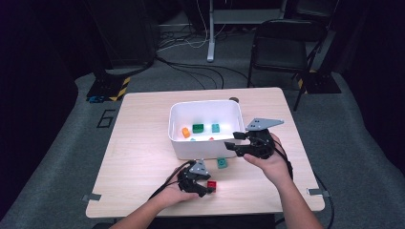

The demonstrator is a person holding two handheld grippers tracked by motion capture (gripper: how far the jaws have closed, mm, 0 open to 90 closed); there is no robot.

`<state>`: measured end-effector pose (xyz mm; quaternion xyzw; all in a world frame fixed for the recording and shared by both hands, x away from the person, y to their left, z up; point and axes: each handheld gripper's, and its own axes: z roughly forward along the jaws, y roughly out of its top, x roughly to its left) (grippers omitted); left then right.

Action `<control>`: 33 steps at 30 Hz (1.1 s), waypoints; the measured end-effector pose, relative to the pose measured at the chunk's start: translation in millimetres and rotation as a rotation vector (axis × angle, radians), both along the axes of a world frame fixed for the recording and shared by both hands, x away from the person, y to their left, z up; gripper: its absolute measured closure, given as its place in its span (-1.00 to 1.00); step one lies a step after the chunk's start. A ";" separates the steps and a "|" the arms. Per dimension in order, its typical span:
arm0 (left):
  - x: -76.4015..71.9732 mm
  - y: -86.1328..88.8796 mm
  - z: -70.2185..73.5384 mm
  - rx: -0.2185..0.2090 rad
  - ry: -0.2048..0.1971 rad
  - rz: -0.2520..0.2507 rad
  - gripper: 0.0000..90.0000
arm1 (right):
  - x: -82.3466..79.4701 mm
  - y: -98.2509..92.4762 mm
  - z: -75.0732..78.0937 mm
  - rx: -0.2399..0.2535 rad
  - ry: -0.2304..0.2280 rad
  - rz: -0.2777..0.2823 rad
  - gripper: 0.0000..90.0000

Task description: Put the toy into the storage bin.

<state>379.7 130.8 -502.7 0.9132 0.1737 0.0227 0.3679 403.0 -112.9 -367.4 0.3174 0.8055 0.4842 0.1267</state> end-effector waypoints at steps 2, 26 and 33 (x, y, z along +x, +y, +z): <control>1.5 -2.5 -1.1 0.004 0.006 0.000 0.05 | -0.3 0.0 0.1 0.002 -0.001 0.000 0.02; 8.4 -6.6 -4.5 0.036 -0.006 0.041 0.29 | 0.1 -1.5 0.7 0.005 -0.004 -0.003 0.02; 10.9 -2.2 5.6 0.029 -0.008 0.060 0.29 | 0.7 -1.5 0.0 0.004 -0.002 -0.005 0.02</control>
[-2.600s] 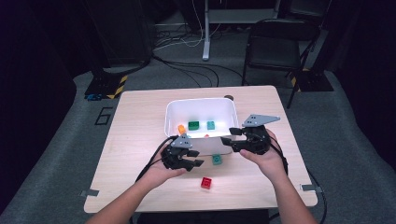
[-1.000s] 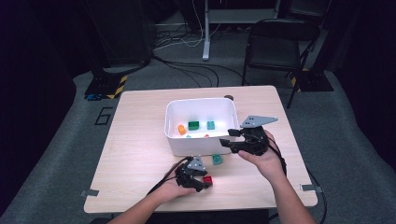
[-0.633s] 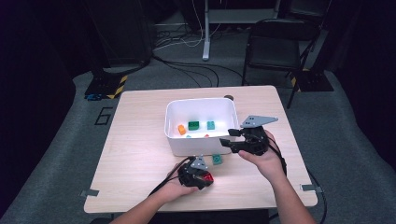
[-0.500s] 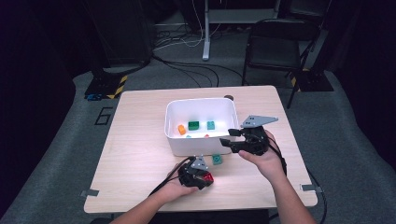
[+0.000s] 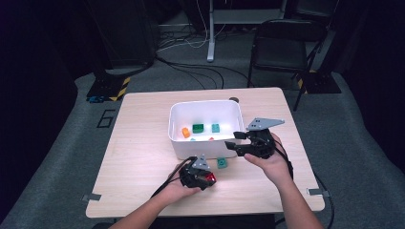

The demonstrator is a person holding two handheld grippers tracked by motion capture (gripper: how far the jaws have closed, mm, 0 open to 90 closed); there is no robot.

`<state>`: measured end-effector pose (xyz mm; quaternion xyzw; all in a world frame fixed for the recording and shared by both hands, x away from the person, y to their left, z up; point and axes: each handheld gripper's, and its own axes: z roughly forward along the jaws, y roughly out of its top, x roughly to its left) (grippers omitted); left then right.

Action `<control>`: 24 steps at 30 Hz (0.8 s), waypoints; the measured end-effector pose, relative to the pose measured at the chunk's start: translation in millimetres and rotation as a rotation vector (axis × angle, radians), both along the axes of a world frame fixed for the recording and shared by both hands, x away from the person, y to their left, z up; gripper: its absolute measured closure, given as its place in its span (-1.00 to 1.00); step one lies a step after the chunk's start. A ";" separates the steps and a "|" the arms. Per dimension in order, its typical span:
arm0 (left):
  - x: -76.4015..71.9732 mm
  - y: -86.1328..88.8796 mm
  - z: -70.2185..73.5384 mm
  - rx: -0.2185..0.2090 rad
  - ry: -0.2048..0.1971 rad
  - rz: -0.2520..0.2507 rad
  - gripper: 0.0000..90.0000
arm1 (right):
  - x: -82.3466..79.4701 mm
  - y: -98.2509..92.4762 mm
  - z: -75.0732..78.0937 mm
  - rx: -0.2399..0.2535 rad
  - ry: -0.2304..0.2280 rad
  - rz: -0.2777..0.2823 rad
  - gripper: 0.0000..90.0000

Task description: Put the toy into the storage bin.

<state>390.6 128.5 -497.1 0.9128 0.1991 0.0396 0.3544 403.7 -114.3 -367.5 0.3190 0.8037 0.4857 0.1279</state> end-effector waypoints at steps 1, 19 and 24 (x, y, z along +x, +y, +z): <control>1.3 1.6 2.8 -0.005 -0.007 0.009 0.29 | 0.0 0.0 -0.1 0.000 0.000 -0.001 0.02; 11.3 16.0 53.9 -0.025 -0.026 0.039 0.29 | 0.2 -2.2 0.7 0.005 0.000 -0.003 0.02; 12.3 18.4 68.4 -0.037 -0.028 0.046 0.29 | 0.3 -2.8 1.1 0.007 -0.003 -0.003 0.02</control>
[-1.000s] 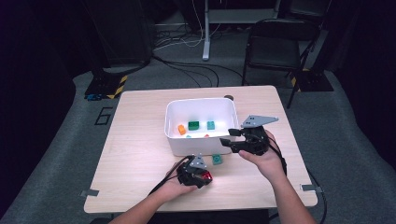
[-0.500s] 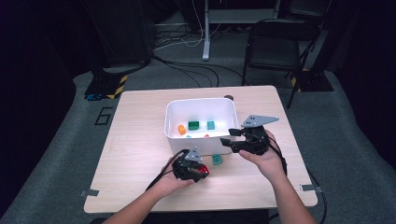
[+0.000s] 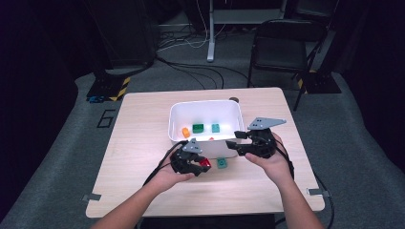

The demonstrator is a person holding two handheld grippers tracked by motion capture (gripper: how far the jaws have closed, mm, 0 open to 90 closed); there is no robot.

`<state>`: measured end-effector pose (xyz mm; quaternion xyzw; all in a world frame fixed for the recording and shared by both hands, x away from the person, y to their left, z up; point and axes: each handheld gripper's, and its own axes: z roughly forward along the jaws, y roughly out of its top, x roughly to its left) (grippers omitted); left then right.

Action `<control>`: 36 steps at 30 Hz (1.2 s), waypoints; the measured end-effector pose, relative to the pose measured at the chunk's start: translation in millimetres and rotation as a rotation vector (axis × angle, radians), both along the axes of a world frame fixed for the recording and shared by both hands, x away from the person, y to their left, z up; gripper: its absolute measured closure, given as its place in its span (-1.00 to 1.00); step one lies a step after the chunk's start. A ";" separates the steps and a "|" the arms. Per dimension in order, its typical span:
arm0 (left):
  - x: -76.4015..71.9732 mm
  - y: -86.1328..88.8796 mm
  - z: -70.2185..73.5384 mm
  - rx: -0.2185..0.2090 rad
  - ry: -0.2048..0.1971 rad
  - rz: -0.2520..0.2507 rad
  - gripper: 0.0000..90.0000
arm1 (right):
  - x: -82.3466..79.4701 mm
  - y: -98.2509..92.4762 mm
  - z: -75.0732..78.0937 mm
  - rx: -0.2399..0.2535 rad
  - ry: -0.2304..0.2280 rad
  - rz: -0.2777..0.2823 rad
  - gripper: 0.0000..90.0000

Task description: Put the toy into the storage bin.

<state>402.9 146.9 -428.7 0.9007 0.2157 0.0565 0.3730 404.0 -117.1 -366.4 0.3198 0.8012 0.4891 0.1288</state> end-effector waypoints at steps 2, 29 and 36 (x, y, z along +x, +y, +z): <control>2.0 3.3 11.9 -0.011 0.004 0.001 0.29 | 0.1 -0.2 0.0 0.000 0.000 -0.001 0.02; 52.4 14.2 79.7 -0.084 -0.040 0.082 0.29 | 0.0 -0.8 0.5 0.000 -0.001 -0.004 0.02; 65.5 11.9 83.5 -0.073 -0.043 0.097 0.29 | 0.1 -0.7 0.5 -0.001 -0.001 -0.003 0.02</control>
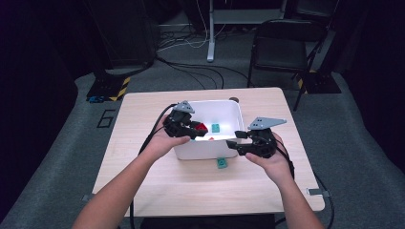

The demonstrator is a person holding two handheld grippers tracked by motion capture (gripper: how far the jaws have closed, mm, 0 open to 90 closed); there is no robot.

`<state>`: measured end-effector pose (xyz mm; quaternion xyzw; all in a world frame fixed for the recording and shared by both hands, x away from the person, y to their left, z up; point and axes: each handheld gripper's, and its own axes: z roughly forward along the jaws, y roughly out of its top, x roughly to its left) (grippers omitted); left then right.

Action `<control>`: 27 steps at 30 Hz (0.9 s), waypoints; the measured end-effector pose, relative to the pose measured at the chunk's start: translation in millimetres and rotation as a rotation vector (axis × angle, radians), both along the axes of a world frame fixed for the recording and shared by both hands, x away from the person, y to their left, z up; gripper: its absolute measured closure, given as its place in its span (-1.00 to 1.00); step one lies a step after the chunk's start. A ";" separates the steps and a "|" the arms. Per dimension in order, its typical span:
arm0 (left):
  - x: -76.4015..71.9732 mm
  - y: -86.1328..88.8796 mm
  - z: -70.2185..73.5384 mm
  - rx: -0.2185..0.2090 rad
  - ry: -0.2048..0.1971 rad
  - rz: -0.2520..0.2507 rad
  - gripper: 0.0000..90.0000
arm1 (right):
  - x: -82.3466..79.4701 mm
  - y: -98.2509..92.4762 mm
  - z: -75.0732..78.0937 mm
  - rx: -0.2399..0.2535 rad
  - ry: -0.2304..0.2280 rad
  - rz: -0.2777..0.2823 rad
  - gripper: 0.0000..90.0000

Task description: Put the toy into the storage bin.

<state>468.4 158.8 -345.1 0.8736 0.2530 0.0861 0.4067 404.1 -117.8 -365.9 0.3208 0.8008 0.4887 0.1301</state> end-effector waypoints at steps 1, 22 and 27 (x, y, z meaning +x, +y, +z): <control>2.6 -0.7 0.2 -0.001 -0.003 0.008 0.29 | -0.4 0.4 0.0 0.001 0.003 -0.001 0.02; 55.5 -10.7 -7.8 0.001 0.012 0.115 0.29 | -0.6 -0.7 1.3 0.002 -0.005 0.002 0.02; 64.3 -14.1 -11.8 0.010 0.017 0.126 0.29 | -0.4 -1.3 1.6 0.004 -0.005 0.002 0.02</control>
